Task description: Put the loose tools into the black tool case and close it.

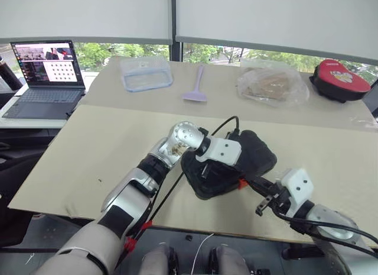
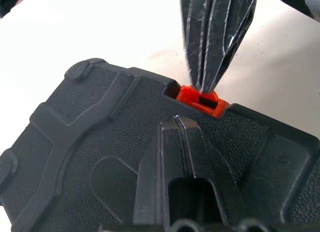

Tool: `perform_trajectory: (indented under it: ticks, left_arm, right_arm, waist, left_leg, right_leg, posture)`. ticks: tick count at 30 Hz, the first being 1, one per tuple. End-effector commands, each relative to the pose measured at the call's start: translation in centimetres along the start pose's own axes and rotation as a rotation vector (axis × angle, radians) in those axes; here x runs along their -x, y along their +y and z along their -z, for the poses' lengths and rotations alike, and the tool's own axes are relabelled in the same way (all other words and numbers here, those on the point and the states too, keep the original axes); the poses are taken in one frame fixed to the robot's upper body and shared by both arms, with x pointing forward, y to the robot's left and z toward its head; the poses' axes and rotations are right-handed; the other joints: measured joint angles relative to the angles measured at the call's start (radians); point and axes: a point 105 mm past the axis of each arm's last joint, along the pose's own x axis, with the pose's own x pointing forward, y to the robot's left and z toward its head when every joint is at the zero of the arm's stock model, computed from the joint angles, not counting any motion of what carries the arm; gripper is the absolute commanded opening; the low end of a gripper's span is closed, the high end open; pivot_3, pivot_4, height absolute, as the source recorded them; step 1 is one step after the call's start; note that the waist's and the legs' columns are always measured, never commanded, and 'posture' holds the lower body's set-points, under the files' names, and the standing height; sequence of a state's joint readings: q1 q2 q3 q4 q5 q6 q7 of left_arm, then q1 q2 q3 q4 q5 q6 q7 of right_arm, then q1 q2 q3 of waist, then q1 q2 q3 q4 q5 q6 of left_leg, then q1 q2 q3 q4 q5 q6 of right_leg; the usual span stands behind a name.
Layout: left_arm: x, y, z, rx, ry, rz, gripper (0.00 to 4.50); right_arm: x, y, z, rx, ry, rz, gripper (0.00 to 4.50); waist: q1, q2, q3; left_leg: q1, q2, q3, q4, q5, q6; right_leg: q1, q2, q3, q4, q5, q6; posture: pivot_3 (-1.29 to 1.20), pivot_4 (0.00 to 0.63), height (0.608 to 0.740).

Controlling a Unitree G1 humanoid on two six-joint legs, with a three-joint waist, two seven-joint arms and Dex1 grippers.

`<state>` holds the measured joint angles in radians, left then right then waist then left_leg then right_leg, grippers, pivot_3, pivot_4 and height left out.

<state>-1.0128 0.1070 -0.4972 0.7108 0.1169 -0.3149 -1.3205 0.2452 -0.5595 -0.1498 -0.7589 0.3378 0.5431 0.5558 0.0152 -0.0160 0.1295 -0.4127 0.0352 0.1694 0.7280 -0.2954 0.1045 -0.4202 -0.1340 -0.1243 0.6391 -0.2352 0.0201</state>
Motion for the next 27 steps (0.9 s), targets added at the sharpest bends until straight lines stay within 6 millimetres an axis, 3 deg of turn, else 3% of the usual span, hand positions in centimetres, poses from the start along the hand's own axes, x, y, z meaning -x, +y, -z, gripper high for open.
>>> perform_trajectory:
  ticks: [1, 6, 10, 11, 14, 16, 18, 19, 22, 27]
  left_arm:
    - [-0.6, -2.8, 3.5, 0.087, 0.117, 0.093, 0.00]
    - [3.5, -1.2, 4.2, 0.180, 0.107, -0.052, 0.00]
    - [7.6, -1.3, 3.7, 0.313, 0.038, -0.130, 0.99]
    - [9.1, -1.7, 3.5, 0.356, 0.024, -0.148, 1.52]
    - [12.7, -3.4, 2.9, 0.448, 0.002, -0.171, 2.53]
    - [16.7, -6.1, 2.4, 0.553, -0.001, -0.179, 3.28]
    - [18.7, -7.7, 1.9, 0.625, 0.008, -0.184, 4.06]
    - [20.5, -9.7, 1.7, 0.705, 0.028, -0.192, 4.49]
    - [23.0, -12.7, 0.6, 0.815, 0.057, -0.216, 4.50]
    - [23.9, -13.7, 0.4, 0.899, -0.024, -0.455, 4.50]
  right_arm:
    - [1.1, -0.3, -0.6, 0.036, 0.026, -0.013, 0.06]
    - [4.4, -3.2, -1.0, 0.063, 0.101, -0.031, 0.06]
    - [6.2, -4.9, -1.4, 0.069, 0.159, -0.104, 1.05]
    - [6.7, -5.1, -1.6, 0.067, 0.167, -0.145, 1.51]
    - [8.0, -5.9, -2.5, 0.047, 0.170, -0.218, 2.46]
    - [9.0, -7.0, -3.4, 0.028, 0.172, -0.250, 3.19]
    - [9.6, -7.6, -3.9, 0.020, 0.171, -0.266, 3.86]
    - [10.1, -8.2, -4.0, 0.006, 0.176, -0.271, 4.30]
    - [11.0, -9.1, -4.1, -0.016, 0.190, -0.292, 4.47]
    - [10.5, -9.9, -3.9, -0.080, 0.174, -0.322, 4.47]
  waist:
    - [0.000, 0.000, 0.000]
    - [-0.009, 0.001, 0.000]
    - [-0.026, 0.002, 0.000]
    - [-0.028, 0.003, 0.001]
    - [-0.028, 0.005, 0.003]
    - [-0.030, 0.006, 0.005]
    - [-0.027, 0.004, 0.008]
    - [-0.026, 0.004, 0.010]
    - [-0.023, 0.004, 0.015]
    - [0.000, 0.009, 0.018]
  left_leg:
    - [0.000, 0.000, 0.000, 0.000, 0.000, 0.000]
    - [0.000, -0.001, 0.001, 0.000, -0.001, 0.002]
    - [0.000, 0.001, 0.001, -0.001, -0.002, 0.003]
    - [0.000, 0.001, 0.001, -0.001, -0.002, 0.002]
    - [0.000, 0.001, 0.001, -0.006, 0.003, -0.006]
    - [0.000, 0.000, 0.001, -0.008, 0.005, -0.008]
    - [0.000, 0.000, 0.001, -0.009, 0.006, -0.009]
    - [0.000, 0.000, 0.001, -0.010, 0.006, -0.010]
    - [0.000, 0.000, 0.000, -0.011, 0.006, -0.010]
    - [0.004, -0.002, -0.002, -0.013, 0.005, -0.009]
  right_leg:
    - [0.000, 0.000, 0.000, 0.000, 0.000, 0.000]
    - [0.001, -0.001, 0.001, 0.000, 0.001, 0.000]
    - [0.002, 0.002, 0.002, 0.001, 0.001, -0.001]
    - [0.001, 0.002, 0.002, 0.002, 0.001, -0.002]
    - [0.000, 0.003, 0.003, 0.002, 0.000, -0.003]
    - [-0.001, 0.003, 0.002, 0.002, 0.000, -0.003]
    - [-0.001, 0.003, 0.003, 0.002, -0.001, -0.003]
    - [-0.001, 0.004, 0.002, 0.002, -0.001, -0.003]
    - [-0.001, 0.002, 0.002, 0.001, -0.002, -0.003]
    - [0.002, -0.007, 0.003, -0.008, -0.002, 0.001]
  posture:
    - [0.00, 0.150, 0.731]
    - [0.00, 0.150, 0.731]
    - [0.00, 0.150, 0.731]
    - [0.00, 0.150, 0.731]
    - [0.00, 0.150, 0.731]
    - [0.00, 0.150, 0.731]
    - [0.00, 0.150, 0.731]
    - [0.00, 0.150, 0.731]
    - [0.00, 0.150, 0.731]
    - [0.00, 0.150, 0.731]
